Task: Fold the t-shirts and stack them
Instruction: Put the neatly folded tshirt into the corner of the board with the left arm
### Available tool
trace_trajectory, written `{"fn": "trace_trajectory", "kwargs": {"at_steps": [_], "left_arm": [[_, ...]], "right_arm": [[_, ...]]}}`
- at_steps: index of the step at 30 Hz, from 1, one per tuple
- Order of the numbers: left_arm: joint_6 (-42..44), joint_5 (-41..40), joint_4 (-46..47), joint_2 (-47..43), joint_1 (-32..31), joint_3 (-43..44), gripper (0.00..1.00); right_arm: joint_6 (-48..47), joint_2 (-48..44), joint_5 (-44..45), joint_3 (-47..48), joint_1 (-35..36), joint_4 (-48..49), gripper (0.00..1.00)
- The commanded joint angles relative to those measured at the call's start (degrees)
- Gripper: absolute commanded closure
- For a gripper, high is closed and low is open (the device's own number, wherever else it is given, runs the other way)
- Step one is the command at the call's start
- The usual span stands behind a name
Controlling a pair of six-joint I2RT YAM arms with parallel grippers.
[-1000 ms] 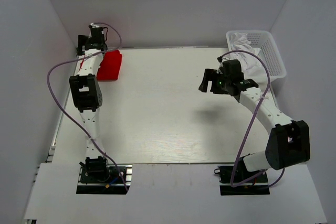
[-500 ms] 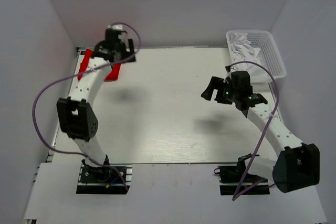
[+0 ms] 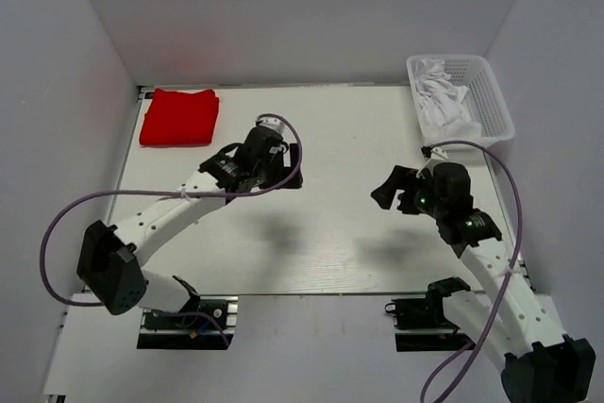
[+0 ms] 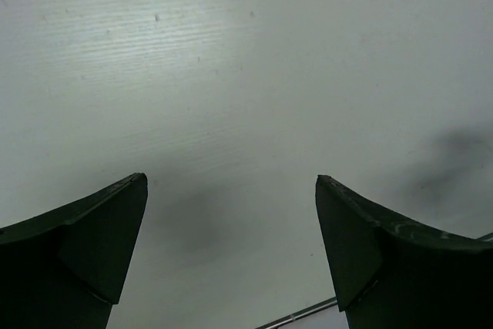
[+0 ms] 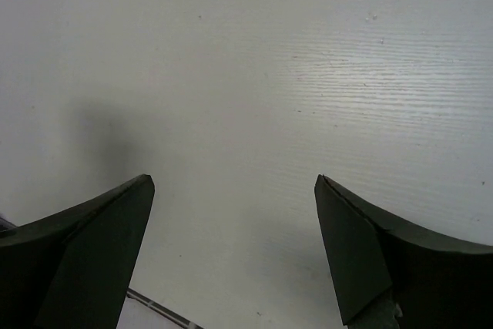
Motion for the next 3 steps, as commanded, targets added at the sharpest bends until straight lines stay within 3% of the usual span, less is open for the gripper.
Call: {"fn": "trace_trajectory", "kwargs": {"at_steps": [1, 3], "left_arm": [[-2.0, -4.6, 1.1, -3.4, -1.0, 3.0, 0.0], [-1.5, -4.6, 0.6, -2.9, -1.0, 4.0, 0.0]], "right_arm": [[-0.5, -2.6, -2.0, -2.0, -0.1, 3.1, 0.1], [-1.2, -3.5, -2.4, -1.9, -0.1, 4.4, 0.1]]}}
